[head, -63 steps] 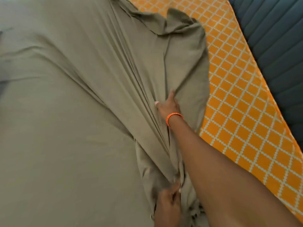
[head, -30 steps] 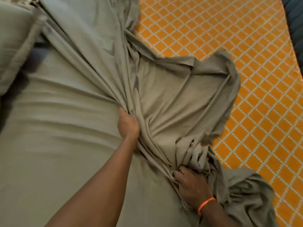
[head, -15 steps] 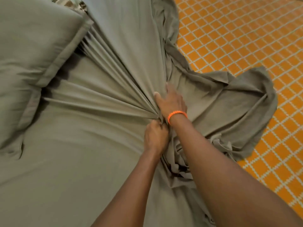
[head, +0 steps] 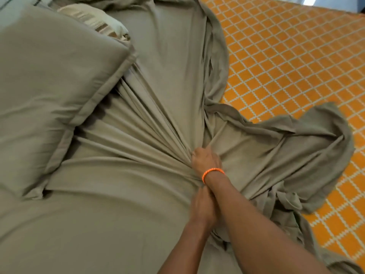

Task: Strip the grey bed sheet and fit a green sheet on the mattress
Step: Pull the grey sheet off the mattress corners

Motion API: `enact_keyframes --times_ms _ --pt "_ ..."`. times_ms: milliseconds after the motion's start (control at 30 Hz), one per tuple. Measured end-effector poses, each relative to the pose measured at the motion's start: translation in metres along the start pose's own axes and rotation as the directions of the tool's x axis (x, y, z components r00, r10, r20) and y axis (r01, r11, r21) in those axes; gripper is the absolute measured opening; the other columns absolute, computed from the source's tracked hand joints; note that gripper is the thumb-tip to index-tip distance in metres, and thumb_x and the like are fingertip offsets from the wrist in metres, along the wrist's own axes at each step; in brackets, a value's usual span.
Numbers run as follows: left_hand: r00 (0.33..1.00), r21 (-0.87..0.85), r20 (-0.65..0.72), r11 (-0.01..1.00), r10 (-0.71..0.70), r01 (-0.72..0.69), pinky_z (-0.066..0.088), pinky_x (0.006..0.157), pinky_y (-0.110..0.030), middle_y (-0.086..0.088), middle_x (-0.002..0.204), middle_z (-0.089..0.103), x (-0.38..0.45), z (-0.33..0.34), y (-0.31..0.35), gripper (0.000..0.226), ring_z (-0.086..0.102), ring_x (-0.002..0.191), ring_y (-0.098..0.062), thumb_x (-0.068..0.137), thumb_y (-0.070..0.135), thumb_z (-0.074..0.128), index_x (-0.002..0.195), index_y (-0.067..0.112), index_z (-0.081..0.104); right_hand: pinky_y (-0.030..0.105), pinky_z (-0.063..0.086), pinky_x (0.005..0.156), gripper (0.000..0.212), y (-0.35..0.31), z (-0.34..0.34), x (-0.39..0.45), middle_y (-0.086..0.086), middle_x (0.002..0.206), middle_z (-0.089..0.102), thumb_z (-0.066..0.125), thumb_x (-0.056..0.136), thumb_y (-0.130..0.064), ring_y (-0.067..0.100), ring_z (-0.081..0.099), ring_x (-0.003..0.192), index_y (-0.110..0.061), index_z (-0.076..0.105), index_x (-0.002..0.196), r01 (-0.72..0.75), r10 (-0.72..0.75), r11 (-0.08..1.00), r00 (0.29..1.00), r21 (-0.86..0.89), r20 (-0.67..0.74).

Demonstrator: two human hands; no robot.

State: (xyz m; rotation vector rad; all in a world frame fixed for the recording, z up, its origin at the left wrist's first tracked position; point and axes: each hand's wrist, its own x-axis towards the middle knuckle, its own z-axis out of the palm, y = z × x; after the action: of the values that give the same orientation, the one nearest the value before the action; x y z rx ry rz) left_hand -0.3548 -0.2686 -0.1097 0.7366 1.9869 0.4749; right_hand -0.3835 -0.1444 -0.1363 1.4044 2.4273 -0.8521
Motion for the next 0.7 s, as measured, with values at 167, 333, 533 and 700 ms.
enact_keyframes --times_ms 167,333,533,700 --pt "0.997 0.115 0.075 0.993 0.001 -0.009 0.052 0.089 -0.046 -0.013 0.122 0.071 -0.027 0.001 -0.039 0.03 0.063 0.114 -0.039 0.098 0.036 0.051 0.115 0.017 0.068 0.044 0.05 0.102 0.041 0.006 0.032 -0.043 0.017 0.135 0.063 0.048 0.098 -0.03 0.037 0.061 0.125 -0.011 0.063 0.131 0.048 0.039 0.966 0.945 -0.254 0.324" --pt "0.981 0.039 0.193 0.999 0.013 -0.021 0.056 0.084 -0.048 -0.013 0.118 0.073 -0.03 -0.011 -0.056 0.039 0.065 0.11 -0.042 0.089 0.043 0.047 0.113 0.021 0.068 0.044 0.043 0.107 0.043 0.003 0.028 -0.06 0.007 0.146 0.057 0.039 0.102 -0.026 0.032 0.057 0.132 -0.018 0.055 0.141 0.016 0.153 0.881 0.936 -0.472 0.317" --pt "0.988 -0.142 0.151 0.99 0.017 0.005 0.056 0.082 -0.041 -0.003 0.107 0.07 -0.041 -0.037 -0.108 0.043 0.068 0.1 -0.028 0.072 0.044 0.053 0.099 0.016 0.071 0.047 0.043 0.103 0.035 -0.023 0.069 -0.105 0.008 0.135 0.055 0.043 0.099 -0.025 0.032 0.048 0.128 -0.013 0.07 0.118 -0.121 0.143 0.926 0.989 -0.357 0.034" --pt "0.946 -0.162 -0.322 0.987 -0.043 -0.01 0.045 0.067 -0.043 -0.01 0.09 0.06 -0.06 -0.068 -0.175 0.031 0.061 0.079 -0.034 0.076 0.027 0.048 0.071 0.004 0.068 0.041 0.046 0.08 0.03 -0.081 0.108 -0.136 0.016 0.107 0.067 0.049 0.085 -0.026 0.035 0.064 0.102 -0.006 0.07 0.091 -0.215 0.203 0.965 0.975 0.151 0.092"
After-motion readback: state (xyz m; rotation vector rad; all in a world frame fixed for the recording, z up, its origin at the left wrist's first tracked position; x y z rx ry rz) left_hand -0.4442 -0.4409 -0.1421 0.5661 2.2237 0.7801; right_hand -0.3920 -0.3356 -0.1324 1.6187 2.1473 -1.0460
